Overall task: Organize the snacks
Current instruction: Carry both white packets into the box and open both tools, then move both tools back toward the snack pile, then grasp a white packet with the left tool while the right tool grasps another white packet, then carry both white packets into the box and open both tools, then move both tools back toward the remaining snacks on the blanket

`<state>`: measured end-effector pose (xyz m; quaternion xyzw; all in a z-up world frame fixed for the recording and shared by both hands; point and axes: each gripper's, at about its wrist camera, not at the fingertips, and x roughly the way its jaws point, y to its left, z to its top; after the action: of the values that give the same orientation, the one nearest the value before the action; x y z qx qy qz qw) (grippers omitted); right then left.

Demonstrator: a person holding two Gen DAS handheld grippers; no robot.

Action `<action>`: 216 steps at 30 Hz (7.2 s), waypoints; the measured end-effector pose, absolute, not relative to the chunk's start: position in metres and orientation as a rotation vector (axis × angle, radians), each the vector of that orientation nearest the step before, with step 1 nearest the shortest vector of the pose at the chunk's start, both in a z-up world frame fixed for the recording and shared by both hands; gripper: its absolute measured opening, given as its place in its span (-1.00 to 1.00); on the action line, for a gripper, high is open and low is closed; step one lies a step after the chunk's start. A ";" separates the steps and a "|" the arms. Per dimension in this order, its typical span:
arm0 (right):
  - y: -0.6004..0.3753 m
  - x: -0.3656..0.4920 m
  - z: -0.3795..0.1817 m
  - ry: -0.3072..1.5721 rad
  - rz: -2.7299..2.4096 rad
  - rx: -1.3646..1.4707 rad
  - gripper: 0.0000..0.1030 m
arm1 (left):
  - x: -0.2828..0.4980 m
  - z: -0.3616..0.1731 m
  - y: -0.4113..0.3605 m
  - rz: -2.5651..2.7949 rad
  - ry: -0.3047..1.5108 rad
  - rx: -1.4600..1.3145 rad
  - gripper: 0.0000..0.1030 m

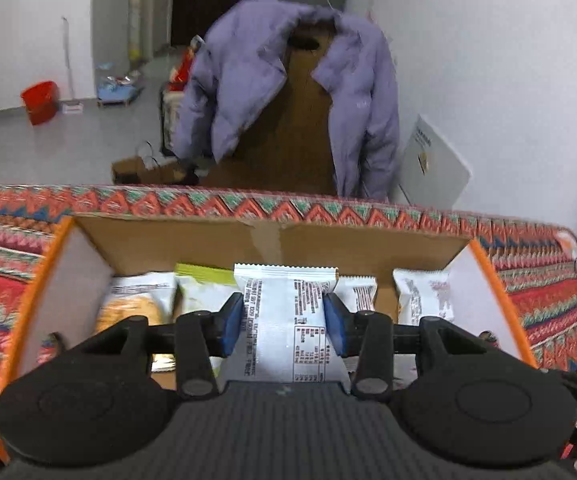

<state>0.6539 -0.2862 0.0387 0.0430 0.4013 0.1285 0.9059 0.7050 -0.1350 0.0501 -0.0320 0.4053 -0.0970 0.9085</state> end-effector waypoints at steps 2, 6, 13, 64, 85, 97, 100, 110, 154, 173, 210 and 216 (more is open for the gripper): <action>-0.285 0.658 0.034 0.840 0.254 0.080 -0.15 | 0.712 0.044 -0.136 -0.188 0.845 -0.065 0.05; -0.292 0.657 0.034 0.828 0.239 0.116 0.07 | 0.712 0.050 -0.129 -0.231 0.830 -0.094 0.37; -0.304 0.633 0.058 0.787 0.210 0.101 0.09 | 0.688 0.082 -0.102 -0.202 0.767 -0.064 0.42; -0.274 0.241 0.056 0.462 0.185 0.000 0.47 | 0.246 0.058 -0.014 -0.162 0.447 0.187 0.96; -0.156 0.434 0.016 0.548 0.268 -0.233 -0.05 | 0.430 0.026 0.009 -0.333 0.547 0.399 1.00; -0.228 0.407 0.034 0.508 0.293 0.040 -0.19 | 0.481 -0.006 -0.038 -0.404 0.654 0.325 0.99; -0.241 0.396 0.039 0.480 0.276 0.064 -0.19 | 0.491 -0.008 -0.042 -0.395 0.718 0.266 0.99; -0.258 0.384 0.033 0.475 0.262 0.126 -0.19 | 0.496 -0.006 -0.046 -0.335 0.712 0.166 0.11; -0.268 0.219 0.046 0.462 0.250 0.115 -0.19 | 0.221 0.076 0.003 -0.171 0.509 -0.034 -0.91; -0.310 0.382 0.109 0.400 0.287 0.093 -0.19 | 0.396 0.161 -0.027 -0.264 0.419 -0.023 -0.91; -0.315 0.505 0.073 0.515 0.201 0.079 0.66 | 0.540 0.093 -0.020 -0.178 0.575 0.013 0.32; -0.313 0.459 0.093 0.515 0.200 0.052 0.74 | 0.490 0.104 -0.003 -0.174 0.553 0.014 0.49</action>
<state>0.4594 -0.3134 0.0927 0.0257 0.2543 0.0986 0.9617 0.4898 -0.0034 0.1044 0.0067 0.2728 -0.0859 0.9582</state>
